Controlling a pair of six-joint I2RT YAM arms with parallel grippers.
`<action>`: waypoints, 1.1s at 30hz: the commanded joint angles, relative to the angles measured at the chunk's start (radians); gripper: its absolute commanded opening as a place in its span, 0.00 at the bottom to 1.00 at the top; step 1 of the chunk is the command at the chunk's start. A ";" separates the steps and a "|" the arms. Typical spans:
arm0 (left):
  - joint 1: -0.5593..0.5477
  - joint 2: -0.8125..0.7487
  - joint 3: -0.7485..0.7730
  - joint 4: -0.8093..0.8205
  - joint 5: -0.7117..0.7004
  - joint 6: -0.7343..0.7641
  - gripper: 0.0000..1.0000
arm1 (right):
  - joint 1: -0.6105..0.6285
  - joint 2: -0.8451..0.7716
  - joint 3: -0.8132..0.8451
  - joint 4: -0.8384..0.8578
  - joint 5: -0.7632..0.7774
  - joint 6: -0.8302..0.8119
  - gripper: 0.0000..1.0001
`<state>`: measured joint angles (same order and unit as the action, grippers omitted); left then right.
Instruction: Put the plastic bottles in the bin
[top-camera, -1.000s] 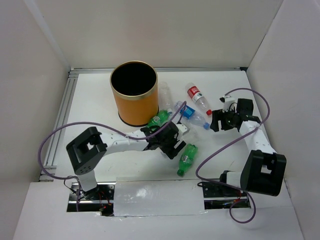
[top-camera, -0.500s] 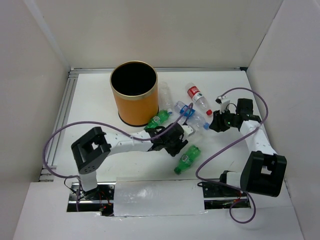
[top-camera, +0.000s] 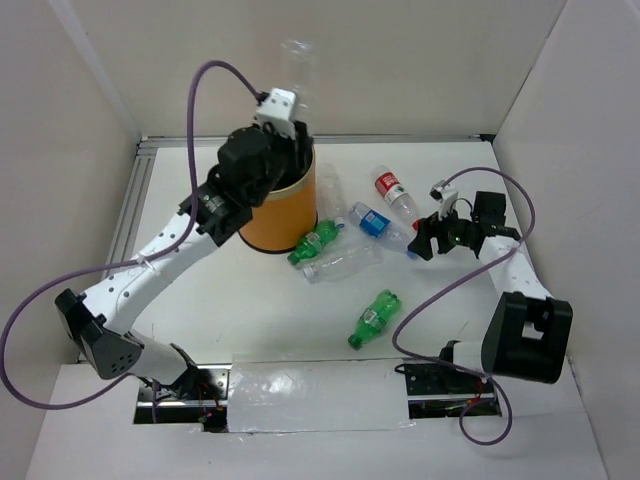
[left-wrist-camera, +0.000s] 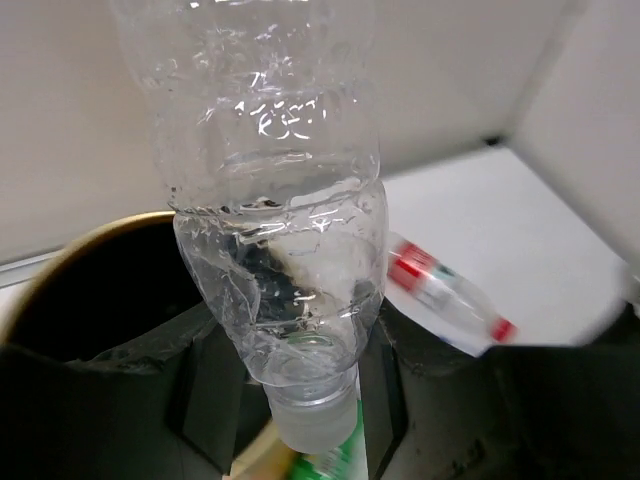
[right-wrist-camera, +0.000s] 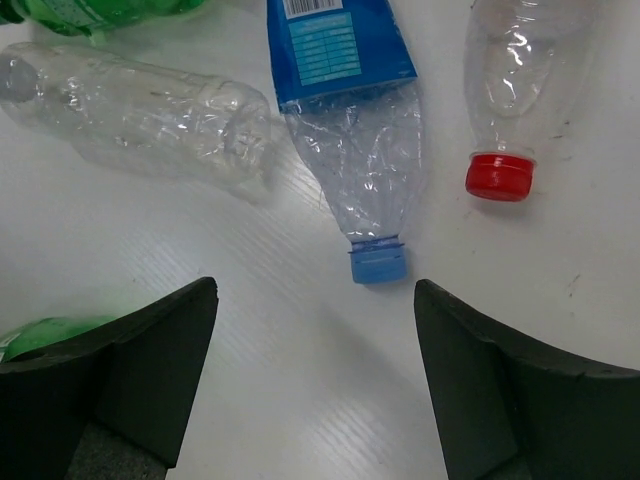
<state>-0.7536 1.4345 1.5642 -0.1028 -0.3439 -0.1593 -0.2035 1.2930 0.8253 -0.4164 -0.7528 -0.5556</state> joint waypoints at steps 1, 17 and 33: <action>0.129 0.068 0.003 0.041 -0.147 0.018 0.20 | 0.032 0.084 0.078 0.073 -0.019 -0.018 0.86; 0.232 0.202 0.034 -0.048 -0.161 0.032 0.98 | 0.242 0.423 0.277 0.146 0.202 -0.035 0.94; -0.165 -0.217 -0.723 0.209 0.144 0.023 0.98 | 0.302 0.612 0.338 0.162 0.216 -0.056 0.56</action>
<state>-0.8604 1.2018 0.9932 -0.0288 -0.2516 -0.0971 0.0875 1.9156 1.1778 -0.2607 -0.5240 -0.5919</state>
